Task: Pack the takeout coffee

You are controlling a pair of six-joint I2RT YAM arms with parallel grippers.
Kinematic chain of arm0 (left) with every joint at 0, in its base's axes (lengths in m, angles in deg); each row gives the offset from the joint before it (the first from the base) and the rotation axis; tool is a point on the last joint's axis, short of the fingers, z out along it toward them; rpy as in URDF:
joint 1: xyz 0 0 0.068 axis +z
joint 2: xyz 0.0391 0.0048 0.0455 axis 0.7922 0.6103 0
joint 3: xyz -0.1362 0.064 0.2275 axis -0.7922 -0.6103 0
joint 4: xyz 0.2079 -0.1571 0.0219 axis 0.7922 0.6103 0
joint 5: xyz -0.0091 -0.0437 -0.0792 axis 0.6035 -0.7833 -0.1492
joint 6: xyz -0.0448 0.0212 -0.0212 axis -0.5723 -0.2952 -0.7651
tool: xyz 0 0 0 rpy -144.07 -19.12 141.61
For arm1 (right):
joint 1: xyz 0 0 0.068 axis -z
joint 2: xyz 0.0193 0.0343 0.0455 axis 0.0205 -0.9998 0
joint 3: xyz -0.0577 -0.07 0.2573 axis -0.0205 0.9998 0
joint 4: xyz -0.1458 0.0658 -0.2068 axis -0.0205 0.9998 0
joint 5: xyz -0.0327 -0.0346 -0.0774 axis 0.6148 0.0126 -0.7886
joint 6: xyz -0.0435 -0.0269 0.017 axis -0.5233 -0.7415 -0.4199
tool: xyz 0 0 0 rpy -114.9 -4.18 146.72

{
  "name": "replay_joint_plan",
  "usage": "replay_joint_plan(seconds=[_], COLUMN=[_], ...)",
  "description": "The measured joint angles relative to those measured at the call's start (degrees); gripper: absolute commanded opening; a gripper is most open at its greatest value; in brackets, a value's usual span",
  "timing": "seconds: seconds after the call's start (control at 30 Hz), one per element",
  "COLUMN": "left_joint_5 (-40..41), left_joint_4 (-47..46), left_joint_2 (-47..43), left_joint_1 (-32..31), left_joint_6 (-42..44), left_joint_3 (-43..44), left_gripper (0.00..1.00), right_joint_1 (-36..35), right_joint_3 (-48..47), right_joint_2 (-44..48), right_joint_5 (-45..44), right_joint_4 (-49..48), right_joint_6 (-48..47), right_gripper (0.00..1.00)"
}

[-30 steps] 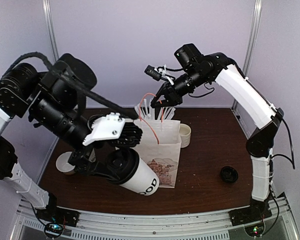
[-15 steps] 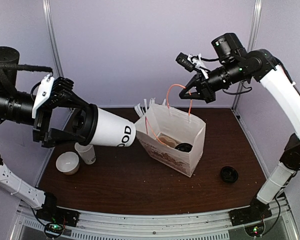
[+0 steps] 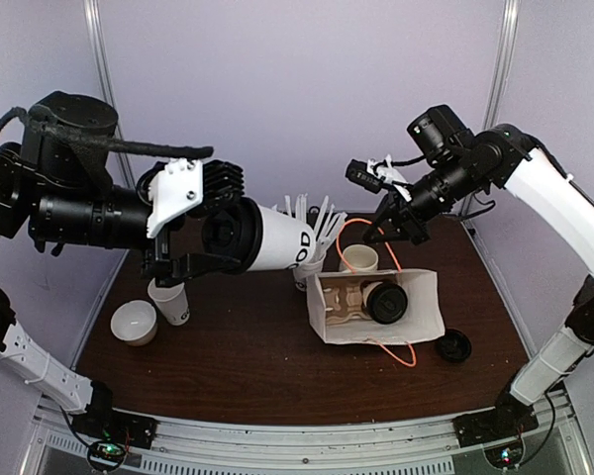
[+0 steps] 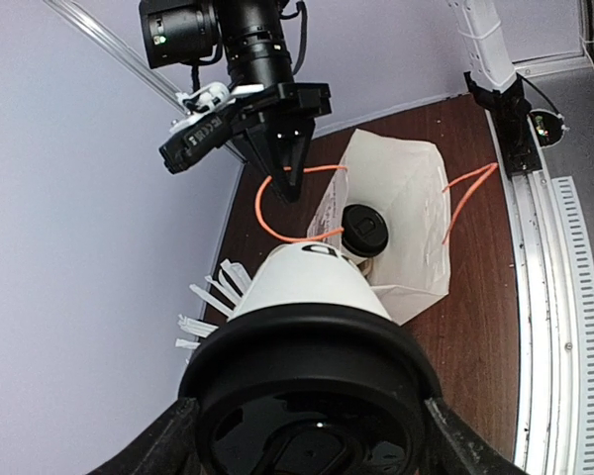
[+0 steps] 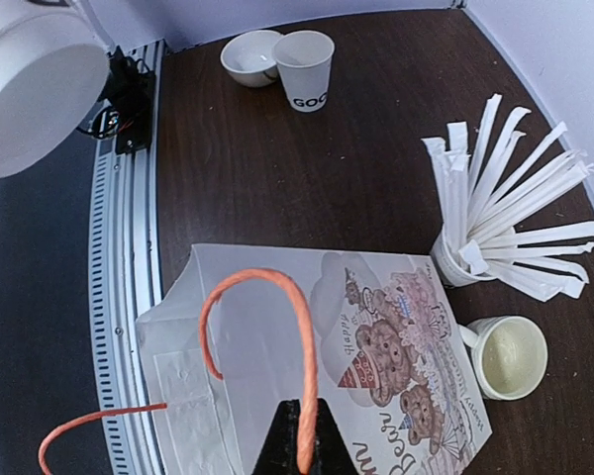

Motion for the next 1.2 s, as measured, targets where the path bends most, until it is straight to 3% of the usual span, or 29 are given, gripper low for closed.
replay_joint_plan(seconds=[0.27,0.47,0.7,1.2], left_joint_5=[-5.01,-9.42,-7.23,3.1], left_joint_4=[0.79,2.29,4.72,5.31], left_joint_2=[4.5,13.2,23.34,30.1], left_joint_1=[-0.24,-4.68,-6.43,-7.21], left_joint_6=[-0.07,2.16,6.36,13.64], left_joint_3=[0.81,4.59,8.41,9.51], left_gripper=[0.61,0.61,0.6,0.59], right_joint_1=[-1.18,-1.18,-1.55,-1.81], right_joint_3=[2.75,4.28,7.85,8.68], right_joint_2=[5.49,6.82,6.73,7.04], right_joint_5=[3.87,7.87,12.85,15.82], right_joint_4=[2.16,2.19,2.08,2.08], right_joint_6=[-0.59,1.81,2.8,3.48], right_gripper=[0.0,0.0,0.01,0.0])
